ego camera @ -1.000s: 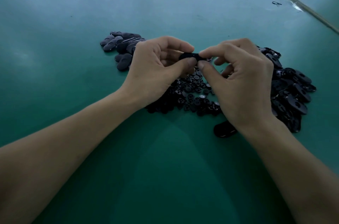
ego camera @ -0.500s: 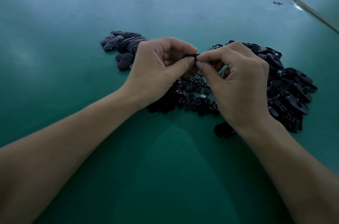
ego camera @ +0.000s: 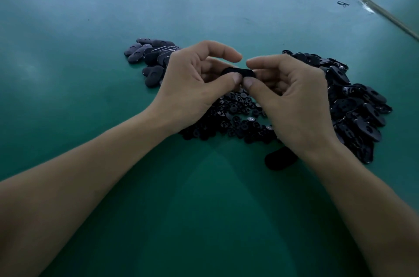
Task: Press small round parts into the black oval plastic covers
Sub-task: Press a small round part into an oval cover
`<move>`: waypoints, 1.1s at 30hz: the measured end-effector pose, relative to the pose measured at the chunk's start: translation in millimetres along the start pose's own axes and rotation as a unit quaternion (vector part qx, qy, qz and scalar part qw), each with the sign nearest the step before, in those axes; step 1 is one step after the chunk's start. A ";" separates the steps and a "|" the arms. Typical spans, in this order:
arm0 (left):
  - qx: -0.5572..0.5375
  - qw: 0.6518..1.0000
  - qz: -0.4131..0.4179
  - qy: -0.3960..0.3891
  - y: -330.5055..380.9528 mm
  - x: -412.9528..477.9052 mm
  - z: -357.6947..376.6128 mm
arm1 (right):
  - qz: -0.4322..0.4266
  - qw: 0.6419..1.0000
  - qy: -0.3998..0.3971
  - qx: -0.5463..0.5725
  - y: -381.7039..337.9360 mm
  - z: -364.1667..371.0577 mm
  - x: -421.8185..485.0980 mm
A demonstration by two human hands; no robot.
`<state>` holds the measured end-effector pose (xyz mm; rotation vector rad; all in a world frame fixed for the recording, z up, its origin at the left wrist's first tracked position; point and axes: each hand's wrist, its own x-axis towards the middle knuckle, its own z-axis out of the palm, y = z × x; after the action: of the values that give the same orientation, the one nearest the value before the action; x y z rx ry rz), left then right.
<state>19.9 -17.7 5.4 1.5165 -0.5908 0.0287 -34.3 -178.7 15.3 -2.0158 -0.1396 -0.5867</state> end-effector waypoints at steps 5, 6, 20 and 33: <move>-0.009 1.000 -0.009 0.012 -1.2 0.7 -1.1 | 0.011 0.999 -0.005 0.031 1.8 -2.7 3.3; -0.009 1.000 -0.010 0.015 -1.3 0.9 -1.2 | 0.011 0.999 -0.007 0.032 1.7 -3.2 3.6; -0.008 1.000 -0.014 0.016 -1.2 1.3 0.8 | 0.003 1.000 -0.007 0.027 -2.0 -10.5 5.0; 0.018 0.999 0.000 0.030 -1.2 -0.6 1.7 | 0.032 0.999 -0.011 0.002 -1.8 -7.1 7.0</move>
<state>19.2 -19.2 3.9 1.5458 -0.5451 0.0859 -31.2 -184.9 22.7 -2.0151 -0.0897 -0.5246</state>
